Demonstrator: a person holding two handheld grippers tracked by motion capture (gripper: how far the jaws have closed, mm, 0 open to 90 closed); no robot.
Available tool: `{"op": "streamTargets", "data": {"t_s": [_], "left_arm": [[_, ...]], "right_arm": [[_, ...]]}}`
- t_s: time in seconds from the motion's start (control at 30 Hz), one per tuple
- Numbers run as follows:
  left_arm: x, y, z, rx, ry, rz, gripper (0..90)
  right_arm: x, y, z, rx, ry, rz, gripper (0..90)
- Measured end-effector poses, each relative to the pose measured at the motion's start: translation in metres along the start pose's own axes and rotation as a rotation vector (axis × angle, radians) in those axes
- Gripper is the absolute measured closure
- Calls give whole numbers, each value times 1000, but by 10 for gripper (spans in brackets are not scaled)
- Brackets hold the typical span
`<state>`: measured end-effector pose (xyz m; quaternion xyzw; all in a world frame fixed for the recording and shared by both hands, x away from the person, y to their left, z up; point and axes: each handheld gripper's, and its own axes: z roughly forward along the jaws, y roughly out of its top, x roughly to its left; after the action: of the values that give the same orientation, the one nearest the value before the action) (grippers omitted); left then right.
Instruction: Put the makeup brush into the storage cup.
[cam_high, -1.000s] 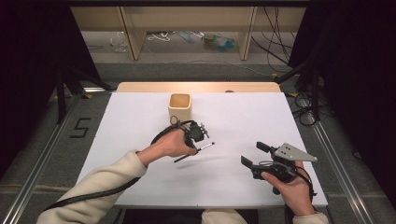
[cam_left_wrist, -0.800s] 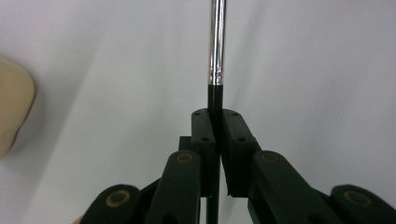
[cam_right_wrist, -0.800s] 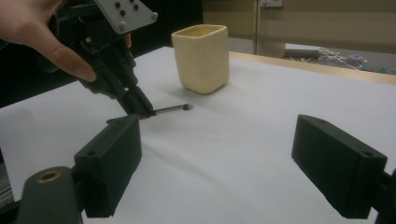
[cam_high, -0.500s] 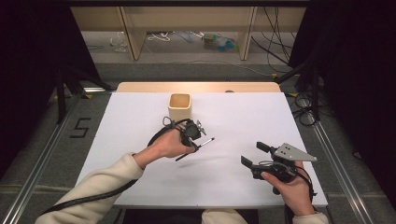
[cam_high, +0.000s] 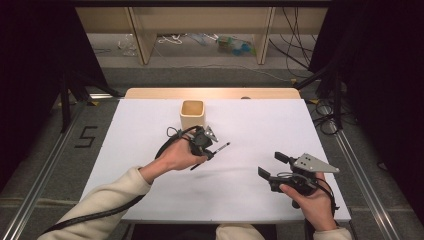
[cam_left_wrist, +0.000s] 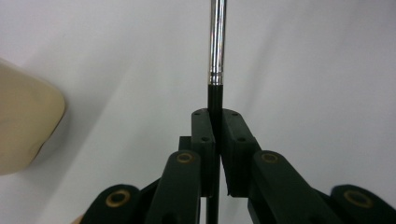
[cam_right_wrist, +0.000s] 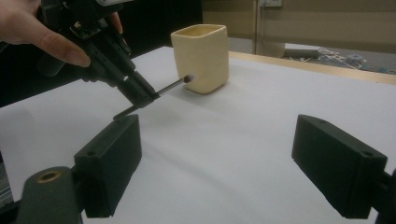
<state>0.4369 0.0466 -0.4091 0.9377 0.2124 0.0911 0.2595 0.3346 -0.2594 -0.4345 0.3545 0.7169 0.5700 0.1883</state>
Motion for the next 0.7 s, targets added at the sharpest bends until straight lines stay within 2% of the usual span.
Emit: {"op": "streamTargets", "data": {"t_s": [0.07, 0.13, 0.17, 0.3, 0.33, 0.4, 0.43, 0.53, 0.57, 0.67, 0.7], "left_arm": [[0, -1, 0, -13, -3, -2, 843], [1, -1, 0, -41, 8, -12, 843], [1, -2, -1, -46, 9, -16, 843], [2, -3, -3, -69, 11, -7, 844], [2, -4, -3, -75, 11, -16, 844], [4, -5, -4, -92, 21, -5, 844], [4, -5, -4, -100, 22, -12, 844], [4, -7, -3, -118, 28, -29, 844], [4, -7, -3, -128, 30, -18, 844], [3, -9, -3, -157, 30, -34, 844], [4, -9, -3, -160, 30, -26, 844]], "right_arm": [[-1, 1, -2, 23, -11, -11, 170], [0, 0, 0, 0, 0, -1, 170], [0, 1, -2, 22, -12, -10, 170], [0, 1, -2, 23, -15, -9, 170], [-1, 1, -3, 37, -16, -10, 170], [-1, 1, -2, 22, -11, -9, 171], [-1, 0, -1, 8, -12, -8, 171], [-1, 0, -1, 14, -11, -9, 171], [-1, 0, -1, 9, -13, -9, 171], [-1, 0, -1, 15, -10, -9, 171], [-1, 0, -1, 8, -13, -9, 171]]}}
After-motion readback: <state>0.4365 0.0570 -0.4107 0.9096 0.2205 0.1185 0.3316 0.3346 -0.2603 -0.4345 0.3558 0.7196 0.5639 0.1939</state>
